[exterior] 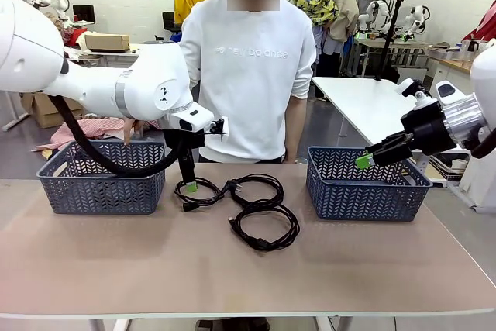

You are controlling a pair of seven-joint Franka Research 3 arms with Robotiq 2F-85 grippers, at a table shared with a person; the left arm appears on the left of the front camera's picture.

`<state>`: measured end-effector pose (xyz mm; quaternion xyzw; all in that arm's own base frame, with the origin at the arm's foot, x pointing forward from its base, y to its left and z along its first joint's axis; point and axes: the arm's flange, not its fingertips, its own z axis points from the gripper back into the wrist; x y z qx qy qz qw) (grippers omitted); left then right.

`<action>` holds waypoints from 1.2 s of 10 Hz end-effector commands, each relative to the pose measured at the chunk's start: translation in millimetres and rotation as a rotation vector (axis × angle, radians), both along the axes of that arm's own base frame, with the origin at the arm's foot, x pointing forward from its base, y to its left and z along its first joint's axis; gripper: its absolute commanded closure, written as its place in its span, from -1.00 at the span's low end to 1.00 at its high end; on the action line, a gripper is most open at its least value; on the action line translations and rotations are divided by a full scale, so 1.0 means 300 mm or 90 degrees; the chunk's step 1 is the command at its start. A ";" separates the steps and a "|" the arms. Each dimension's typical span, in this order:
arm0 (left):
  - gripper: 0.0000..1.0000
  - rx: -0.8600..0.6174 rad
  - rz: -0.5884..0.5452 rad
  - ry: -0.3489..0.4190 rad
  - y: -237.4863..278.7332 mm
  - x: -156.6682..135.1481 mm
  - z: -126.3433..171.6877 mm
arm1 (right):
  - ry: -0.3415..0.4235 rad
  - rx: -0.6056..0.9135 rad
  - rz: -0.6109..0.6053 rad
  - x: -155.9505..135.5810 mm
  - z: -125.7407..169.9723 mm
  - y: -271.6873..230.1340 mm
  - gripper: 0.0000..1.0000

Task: Organize the cables according to human instructions.
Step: Pick up a bundle of cables and place it in the basket indicated by the human.

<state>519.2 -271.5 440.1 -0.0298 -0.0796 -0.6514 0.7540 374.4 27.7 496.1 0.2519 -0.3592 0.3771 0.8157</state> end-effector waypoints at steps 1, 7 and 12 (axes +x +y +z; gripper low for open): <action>-1.00 0.001 0.003 -0.005 0.010 -0.006 0.004 | -0.016 0.014 0.010 0.013 -0.001 0.001 -1.00; -1.00 0.039 0.026 -0.017 -0.101 0.137 -0.147 | -0.016 0.014 0.010 0.013 -0.001 0.001 -1.00; -1.00 0.053 0.059 0.009 -0.184 0.259 -0.275 | -0.016 0.014 0.010 0.013 -0.001 0.001 -1.00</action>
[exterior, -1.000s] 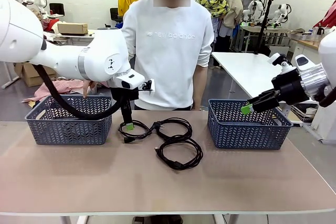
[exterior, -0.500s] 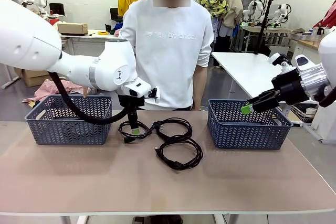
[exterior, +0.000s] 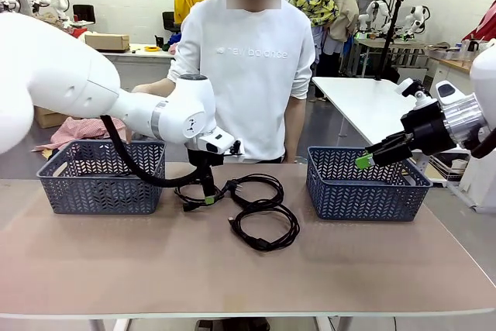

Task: Organize the cables according to human instructions.
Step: Pick up a bundle of cables and place it in the basket indicated by the human.

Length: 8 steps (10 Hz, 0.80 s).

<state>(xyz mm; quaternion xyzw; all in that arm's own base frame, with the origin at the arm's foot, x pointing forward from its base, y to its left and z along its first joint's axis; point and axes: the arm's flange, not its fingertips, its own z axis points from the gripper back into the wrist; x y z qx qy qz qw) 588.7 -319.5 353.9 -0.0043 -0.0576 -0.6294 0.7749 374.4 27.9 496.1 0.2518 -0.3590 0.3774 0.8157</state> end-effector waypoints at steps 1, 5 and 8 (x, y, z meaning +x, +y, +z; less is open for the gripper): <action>-1.00 0.013 0.032 0.016 -0.033 0.034 -0.004 | -0.016 0.014 0.010 0.013 -0.002 0.000 -1.00; -1.00 0.009 0.106 0.022 -0.061 0.042 -0.081 | -0.016 0.014 0.010 0.013 -0.002 0.000 -1.00; -1.00 0.017 0.126 0.022 -0.063 0.044 -0.112 | -0.016 0.014 0.010 0.013 -0.002 0.000 -1.00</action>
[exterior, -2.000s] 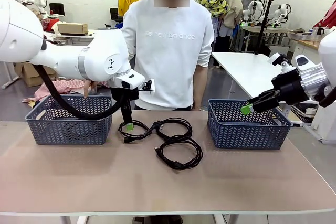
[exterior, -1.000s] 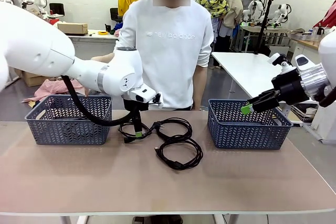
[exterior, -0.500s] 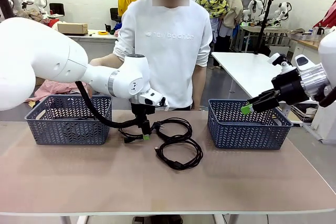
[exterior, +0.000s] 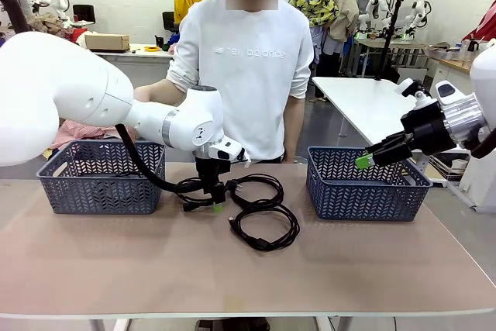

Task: Organize the cables according to human instructions.
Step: Pick up a bundle of cables and place it in the basket indicated by the human.

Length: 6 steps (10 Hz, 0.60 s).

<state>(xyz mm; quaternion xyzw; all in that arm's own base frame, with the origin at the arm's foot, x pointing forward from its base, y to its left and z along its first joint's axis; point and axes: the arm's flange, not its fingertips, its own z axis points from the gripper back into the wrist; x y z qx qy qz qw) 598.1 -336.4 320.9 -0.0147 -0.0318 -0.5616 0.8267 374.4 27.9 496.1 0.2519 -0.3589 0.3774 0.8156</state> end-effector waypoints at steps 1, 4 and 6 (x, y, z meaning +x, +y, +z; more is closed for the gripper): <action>-1.00 0.011 0.024 -0.018 -0.009 0.015 -0.011 | -0.016 0.014 0.010 0.013 -0.002 0.000 -1.00; -1.00 0.011 0.027 -0.020 -0.013 0.016 -0.013 | -0.016 0.014 0.010 0.013 -0.002 0.000 -1.00; -0.63 0.011 0.028 -0.020 -0.013 0.019 -0.014 | -0.016 0.014 0.010 0.013 -0.002 0.000 -1.00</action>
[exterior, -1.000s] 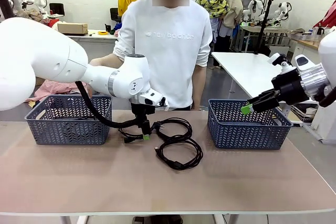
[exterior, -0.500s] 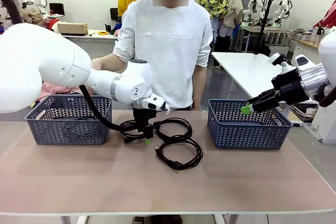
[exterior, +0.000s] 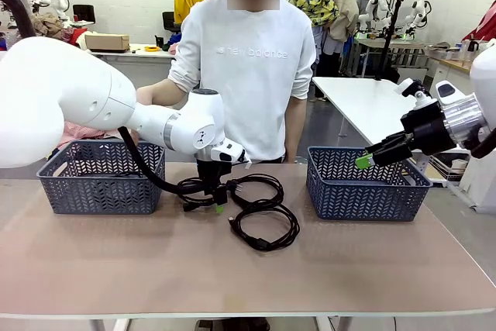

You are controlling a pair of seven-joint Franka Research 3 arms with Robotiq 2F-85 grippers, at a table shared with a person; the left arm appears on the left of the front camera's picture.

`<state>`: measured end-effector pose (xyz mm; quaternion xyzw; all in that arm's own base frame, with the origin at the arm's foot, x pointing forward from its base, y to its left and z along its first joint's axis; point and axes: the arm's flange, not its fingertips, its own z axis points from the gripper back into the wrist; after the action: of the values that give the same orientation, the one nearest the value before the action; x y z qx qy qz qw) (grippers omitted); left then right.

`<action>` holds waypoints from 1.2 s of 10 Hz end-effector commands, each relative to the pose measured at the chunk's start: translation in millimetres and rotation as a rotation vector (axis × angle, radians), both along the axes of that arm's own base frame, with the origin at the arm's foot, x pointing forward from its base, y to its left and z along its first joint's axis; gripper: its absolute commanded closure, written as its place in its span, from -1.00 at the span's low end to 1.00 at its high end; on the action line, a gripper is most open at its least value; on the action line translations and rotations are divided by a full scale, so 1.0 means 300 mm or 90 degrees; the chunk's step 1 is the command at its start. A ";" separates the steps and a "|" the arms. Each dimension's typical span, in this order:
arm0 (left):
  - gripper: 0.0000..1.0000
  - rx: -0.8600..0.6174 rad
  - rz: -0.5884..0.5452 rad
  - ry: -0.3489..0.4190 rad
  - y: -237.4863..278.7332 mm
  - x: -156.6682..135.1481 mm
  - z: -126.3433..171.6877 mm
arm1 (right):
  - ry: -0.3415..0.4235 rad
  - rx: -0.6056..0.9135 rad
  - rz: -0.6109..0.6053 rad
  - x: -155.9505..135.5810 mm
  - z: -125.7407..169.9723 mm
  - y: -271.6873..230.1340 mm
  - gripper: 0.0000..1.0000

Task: Organize the cables according to human instructions.
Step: Pick up a bundle of cables and place it in the basket indicated by the human.

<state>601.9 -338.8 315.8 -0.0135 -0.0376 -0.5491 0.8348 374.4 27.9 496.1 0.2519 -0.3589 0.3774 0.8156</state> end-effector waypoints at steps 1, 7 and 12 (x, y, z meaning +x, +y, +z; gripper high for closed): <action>-0.63 0.017 0.011 -0.012 -0.004 0.006 0.004 | -0.016 0.014 0.010 0.013 -0.002 0.000 -1.00; 0.15 0.006 0.018 -0.014 0.005 -0.001 0.036 | -0.016 0.014 0.010 0.013 -0.002 0.000 -1.00; 1.00 0.007 0.042 -0.019 0.031 -0.012 0.070 | -0.016 0.014 0.010 0.013 -0.002 0.000 -1.00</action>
<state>604.4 -336.8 330.7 -0.0108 -0.0482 -0.5346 0.8436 374.4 27.9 496.1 0.2519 -0.3589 0.3774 0.8156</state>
